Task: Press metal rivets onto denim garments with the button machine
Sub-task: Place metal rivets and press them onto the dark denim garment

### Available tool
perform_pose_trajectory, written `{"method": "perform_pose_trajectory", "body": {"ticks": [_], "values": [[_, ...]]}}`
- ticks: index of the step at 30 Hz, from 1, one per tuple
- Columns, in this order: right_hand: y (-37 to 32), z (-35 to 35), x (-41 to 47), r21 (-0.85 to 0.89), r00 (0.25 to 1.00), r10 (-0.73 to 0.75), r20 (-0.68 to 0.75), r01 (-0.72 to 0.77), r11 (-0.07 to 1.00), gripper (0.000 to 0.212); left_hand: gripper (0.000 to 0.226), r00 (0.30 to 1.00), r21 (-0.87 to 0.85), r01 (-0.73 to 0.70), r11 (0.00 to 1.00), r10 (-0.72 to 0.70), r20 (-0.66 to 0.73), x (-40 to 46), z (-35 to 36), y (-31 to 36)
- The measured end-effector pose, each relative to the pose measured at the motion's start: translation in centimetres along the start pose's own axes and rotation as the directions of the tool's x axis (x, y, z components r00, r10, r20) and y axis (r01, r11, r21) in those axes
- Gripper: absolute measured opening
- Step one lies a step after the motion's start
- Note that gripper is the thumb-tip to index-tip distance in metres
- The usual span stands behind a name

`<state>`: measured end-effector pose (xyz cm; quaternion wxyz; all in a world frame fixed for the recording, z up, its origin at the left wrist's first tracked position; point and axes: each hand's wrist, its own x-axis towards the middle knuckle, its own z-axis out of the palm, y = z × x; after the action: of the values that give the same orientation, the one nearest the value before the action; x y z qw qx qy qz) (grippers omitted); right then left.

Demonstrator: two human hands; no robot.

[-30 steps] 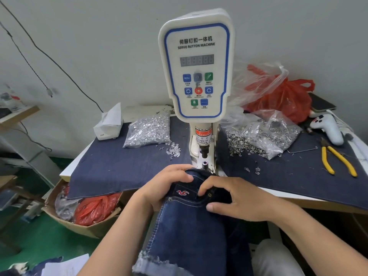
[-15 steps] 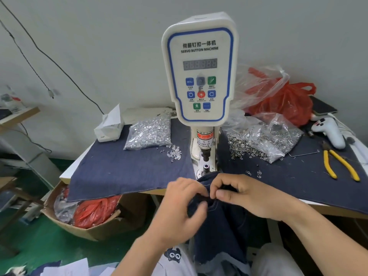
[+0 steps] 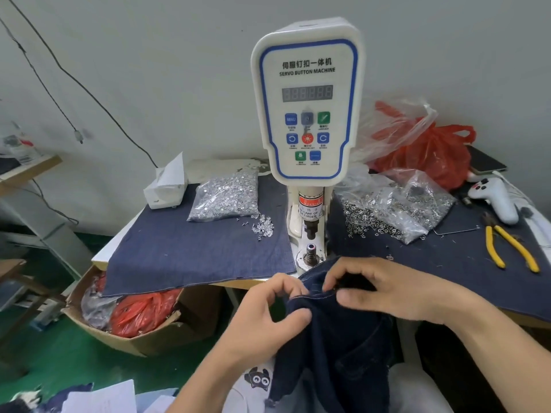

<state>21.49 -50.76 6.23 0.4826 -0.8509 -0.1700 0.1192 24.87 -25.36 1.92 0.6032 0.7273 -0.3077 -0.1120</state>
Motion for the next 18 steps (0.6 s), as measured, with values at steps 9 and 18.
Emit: {"method": "perform_pose_trajectory", "body": {"ticks": [9,18], "values": [[-0.1,0.2,0.3,-0.27,0.999,-0.028,0.025,0.034,0.962,0.027,0.033,0.93,0.375,0.078,0.924,-0.203,0.306,2.7,-0.9,0.3],[1.7,0.2,1.5,-0.08,0.991,-0.026,-0.131,0.016,0.997,0.026,0.017,0.991,-0.214,0.092,0.972,-0.069,0.114,3.1,-1.4,-0.6]]}}
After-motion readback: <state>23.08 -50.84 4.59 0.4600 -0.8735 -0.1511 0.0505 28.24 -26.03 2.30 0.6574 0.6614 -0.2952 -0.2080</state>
